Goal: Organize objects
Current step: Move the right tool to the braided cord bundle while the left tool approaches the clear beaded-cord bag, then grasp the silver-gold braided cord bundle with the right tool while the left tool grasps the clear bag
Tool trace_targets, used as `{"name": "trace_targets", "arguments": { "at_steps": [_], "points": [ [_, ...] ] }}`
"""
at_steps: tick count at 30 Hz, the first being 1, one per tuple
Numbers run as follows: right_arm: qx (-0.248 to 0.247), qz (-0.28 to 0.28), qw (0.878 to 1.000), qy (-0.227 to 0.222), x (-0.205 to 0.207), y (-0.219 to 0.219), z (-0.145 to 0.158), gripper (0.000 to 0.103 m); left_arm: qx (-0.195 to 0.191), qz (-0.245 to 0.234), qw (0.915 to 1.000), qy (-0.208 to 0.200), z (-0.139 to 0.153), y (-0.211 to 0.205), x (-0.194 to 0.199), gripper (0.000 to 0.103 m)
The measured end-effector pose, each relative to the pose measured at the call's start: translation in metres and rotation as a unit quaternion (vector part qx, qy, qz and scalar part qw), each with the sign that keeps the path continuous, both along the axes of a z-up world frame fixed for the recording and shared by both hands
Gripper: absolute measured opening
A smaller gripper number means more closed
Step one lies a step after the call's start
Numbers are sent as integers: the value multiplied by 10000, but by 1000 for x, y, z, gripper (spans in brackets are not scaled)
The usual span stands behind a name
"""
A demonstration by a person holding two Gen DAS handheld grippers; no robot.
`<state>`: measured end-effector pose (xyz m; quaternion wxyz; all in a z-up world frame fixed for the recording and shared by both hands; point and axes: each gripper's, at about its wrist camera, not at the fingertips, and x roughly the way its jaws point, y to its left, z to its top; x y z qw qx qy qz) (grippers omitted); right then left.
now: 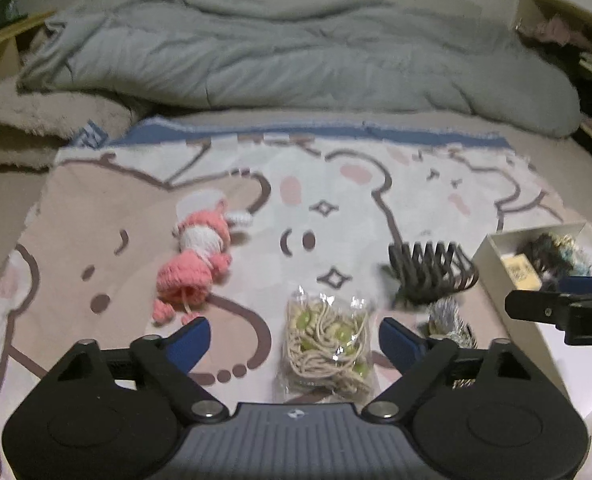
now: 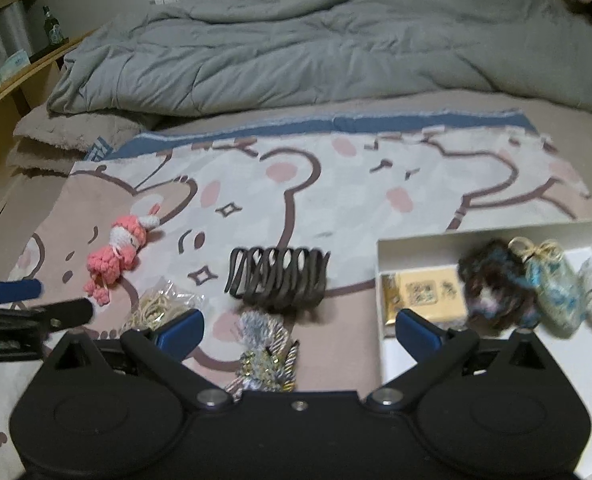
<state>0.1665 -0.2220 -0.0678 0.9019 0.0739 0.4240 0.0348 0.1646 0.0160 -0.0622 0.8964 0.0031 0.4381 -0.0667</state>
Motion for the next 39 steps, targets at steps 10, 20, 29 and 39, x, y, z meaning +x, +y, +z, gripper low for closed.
{"name": "trace_targets", "arguments": {
  "at_steps": [10, 20, 29, 39],
  "points": [
    [417, -123, 9970, 639, 16, 10, -34, 71, -13, -130, 9991, 395, -30, -9, 28, 83],
    [705, -347, 9906, 1124, 30, 7, -64, 62, -269, -344, 9967, 682, -52, -11, 47, 84],
    [1040, -296, 9838, 1428, 36, 12, -78, 53, -622, -606, 9922, 891, -65, -15, 55, 85],
    [860, -180, 9849, 1490, 37, 16, -80, 49, -695, -761, 9900, 959, -65, -18, 53, 84]
  ]
}}
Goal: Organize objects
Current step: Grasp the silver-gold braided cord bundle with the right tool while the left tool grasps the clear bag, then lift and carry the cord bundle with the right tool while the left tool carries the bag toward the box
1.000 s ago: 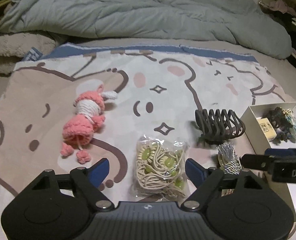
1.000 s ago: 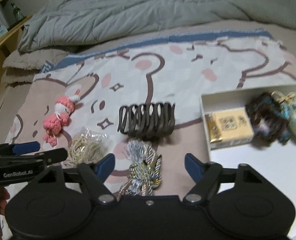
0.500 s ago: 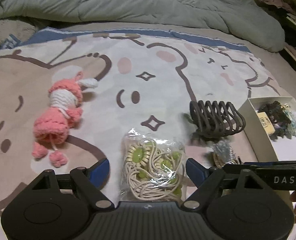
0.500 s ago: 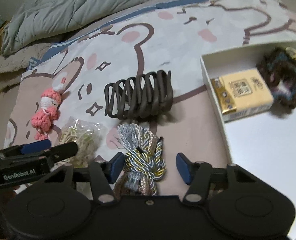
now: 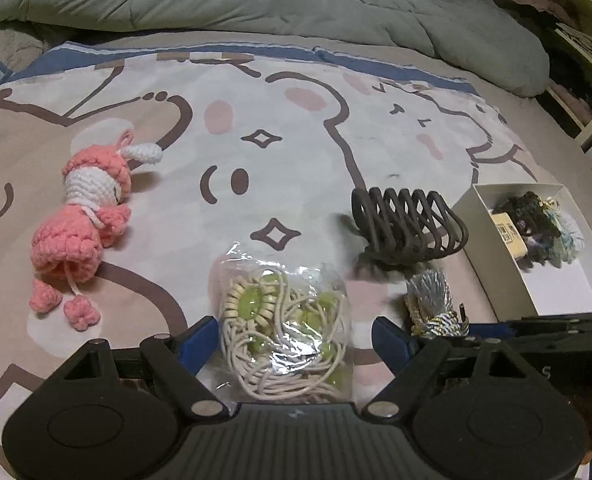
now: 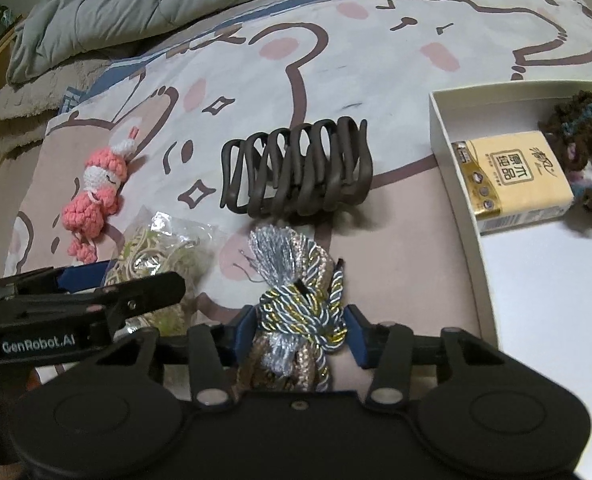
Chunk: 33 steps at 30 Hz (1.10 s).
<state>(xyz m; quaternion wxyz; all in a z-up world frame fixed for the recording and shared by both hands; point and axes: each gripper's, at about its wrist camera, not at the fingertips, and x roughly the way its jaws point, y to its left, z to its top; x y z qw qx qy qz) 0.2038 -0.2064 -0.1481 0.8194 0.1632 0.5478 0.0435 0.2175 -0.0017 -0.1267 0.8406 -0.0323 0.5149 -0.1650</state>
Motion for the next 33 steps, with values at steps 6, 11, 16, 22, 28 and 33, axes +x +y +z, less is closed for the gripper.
{"name": "trace_targets", "arguments": {
  "at_steps": [6, 11, 16, 22, 28, 33],
  "points": [
    [-65, -47, 10000, 53, -2, 2, 1, 49, 541, -61, 9984, 178, -11, -4, 0, 80],
    [-112, 31, 9999, -47, -2, 3, 3, 48, 553, 57, 9983, 166, -7, -3, -1, 66],
    [-241, 155, 9990, -350, -4, 1, 14, 47, 567, 278, 9980, 89, 2, 2, -5, 63],
    [-445, 336, 9955, -770, -12, -1, 40, 47, 422, 532, 9975, -193, 27, 10, -19, 62],
    [-608, 471, 9899, -1189, -27, -5, 69, 47, 402, 593, 9957, -593, 56, 7, -42, 62],
    [-762, 579, 9839, -1508, -41, -7, 91, 48, 305, 637, 9933, -914, 81, 5, -60, 62]
  ]
}}
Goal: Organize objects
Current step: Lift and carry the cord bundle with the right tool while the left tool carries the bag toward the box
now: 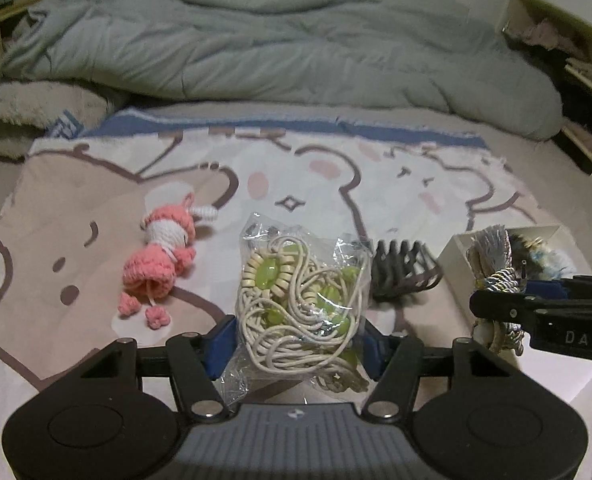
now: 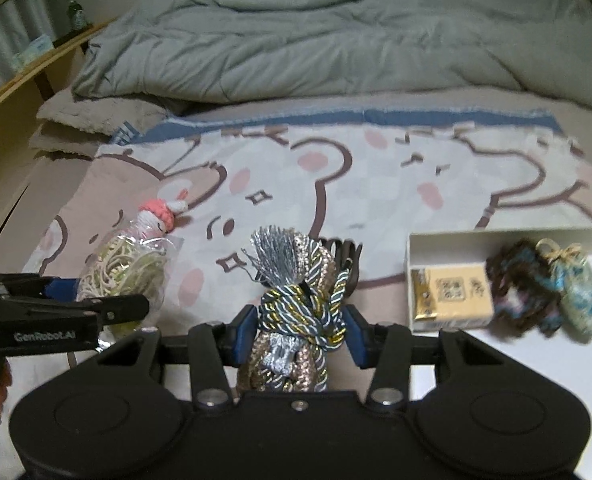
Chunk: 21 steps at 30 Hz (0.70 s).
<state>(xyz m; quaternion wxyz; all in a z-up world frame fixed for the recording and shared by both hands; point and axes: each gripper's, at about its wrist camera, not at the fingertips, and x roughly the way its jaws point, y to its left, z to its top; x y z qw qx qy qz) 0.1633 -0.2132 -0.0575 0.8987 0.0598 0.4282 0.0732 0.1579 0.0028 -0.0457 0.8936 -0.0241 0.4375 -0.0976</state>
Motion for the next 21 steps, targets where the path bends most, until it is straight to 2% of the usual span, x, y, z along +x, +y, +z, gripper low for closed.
{"name": "trace_targets", "arguments": {
  "at_steps": [11, 21],
  "points": [
    [-153, 130, 9982, -573, -26, -10, 37, 48, -189, 153, 9992, -329, 26, -3, -26, 62],
    [-401, 181, 9969, -655, -42, -36, 46, 48, -356, 5, 9988, -322, 30, -35, -38, 62]
  ]
}}
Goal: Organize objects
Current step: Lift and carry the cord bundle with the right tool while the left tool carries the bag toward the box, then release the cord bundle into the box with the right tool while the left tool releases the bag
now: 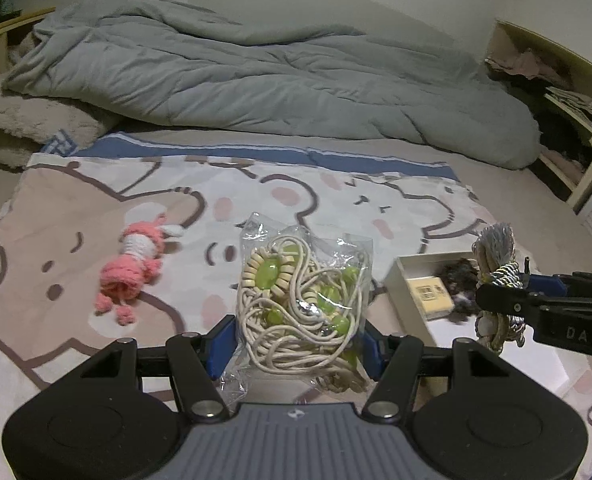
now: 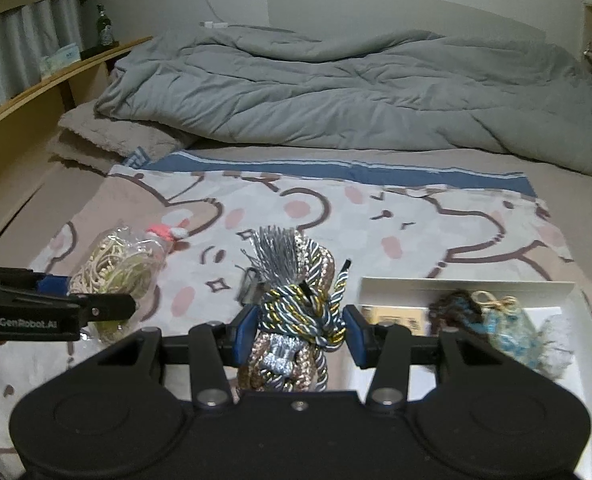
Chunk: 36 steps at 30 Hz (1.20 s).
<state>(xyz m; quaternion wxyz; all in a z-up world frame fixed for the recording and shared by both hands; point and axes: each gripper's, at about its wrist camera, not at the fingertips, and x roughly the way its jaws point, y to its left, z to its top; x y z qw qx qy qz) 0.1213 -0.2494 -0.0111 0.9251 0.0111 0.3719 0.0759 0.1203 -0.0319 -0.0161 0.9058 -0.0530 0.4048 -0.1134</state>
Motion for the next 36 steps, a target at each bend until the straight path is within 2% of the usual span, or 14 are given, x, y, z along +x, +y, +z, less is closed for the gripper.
{"name": "trace_targets", "arguments": {
  "at_steps": [13, 22, 27, 36],
  "points": [
    [-247, -578, 9980, 16, -27, -74, 1, 48, -205, -597, 9980, -46, 4, -70, -13, 62],
    [-468, -922, 9946, 109, -39, -121, -3, 48, -452, -818, 9956, 63, -3, -126, -17, 62],
    [-684, -1017, 9922, 219, -44, -144, -8, 48, -442, -1098, 9928, -181, -6, -162, -24, 62],
    [-1157, -1079, 9854, 623, -50, -178, -33, 48, -1014, -1235, 9870, 201, -31, -212, -23, 62]
  ]
}}
